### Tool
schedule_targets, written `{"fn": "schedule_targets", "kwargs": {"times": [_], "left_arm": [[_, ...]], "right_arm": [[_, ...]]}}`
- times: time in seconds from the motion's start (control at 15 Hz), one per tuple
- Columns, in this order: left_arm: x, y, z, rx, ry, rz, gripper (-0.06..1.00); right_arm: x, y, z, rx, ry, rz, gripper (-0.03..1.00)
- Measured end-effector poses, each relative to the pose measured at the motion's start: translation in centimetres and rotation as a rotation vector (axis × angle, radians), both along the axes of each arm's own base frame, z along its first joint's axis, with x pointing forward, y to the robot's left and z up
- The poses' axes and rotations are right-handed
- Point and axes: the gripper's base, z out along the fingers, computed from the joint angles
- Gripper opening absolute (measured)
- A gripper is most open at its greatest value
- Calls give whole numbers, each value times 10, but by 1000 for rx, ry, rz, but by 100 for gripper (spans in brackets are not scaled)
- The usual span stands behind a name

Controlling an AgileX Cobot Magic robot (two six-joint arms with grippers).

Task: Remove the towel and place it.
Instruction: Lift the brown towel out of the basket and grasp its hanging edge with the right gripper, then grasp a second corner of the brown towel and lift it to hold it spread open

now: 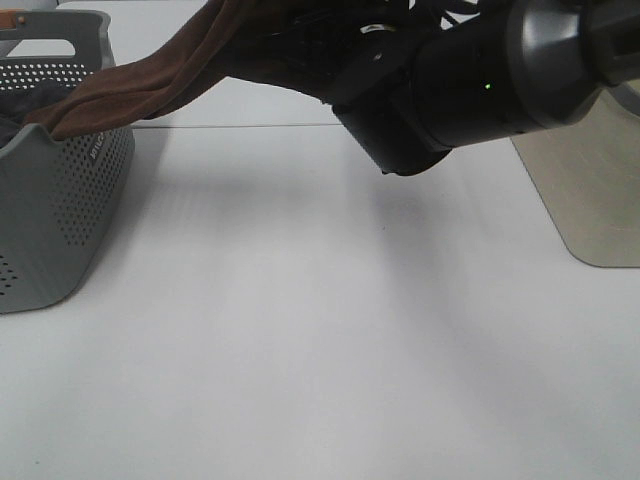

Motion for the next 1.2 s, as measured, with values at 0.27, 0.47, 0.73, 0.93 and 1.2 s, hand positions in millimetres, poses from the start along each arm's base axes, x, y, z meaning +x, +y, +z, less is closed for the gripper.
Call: {"fn": "schedule_targets", "kwargs": {"times": [0.27, 0.47, 0.73, 0.93, 1.2], "left_arm": [[1, 1, 0, 25, -21, 15, 0], [1, 2, 1, 27, -36, 18, 0], [1, 2, 1, 30, -38, 20, 0], [1, 2, 1, 30, -38, 20, 0], [1, 2, 1, 28, -37, 20, 0]], "right_arm": [[-8, -8, 16, -120, 105, 18, 68], [-11, -6, 12, -137, 185, 57, 65], [-13, 0, 9, -124, 217, 123, 61], [-12, 1, 11, -133, 201, 135, 53], [-11, 2, 6, -147, 200, 142, 40]]}}
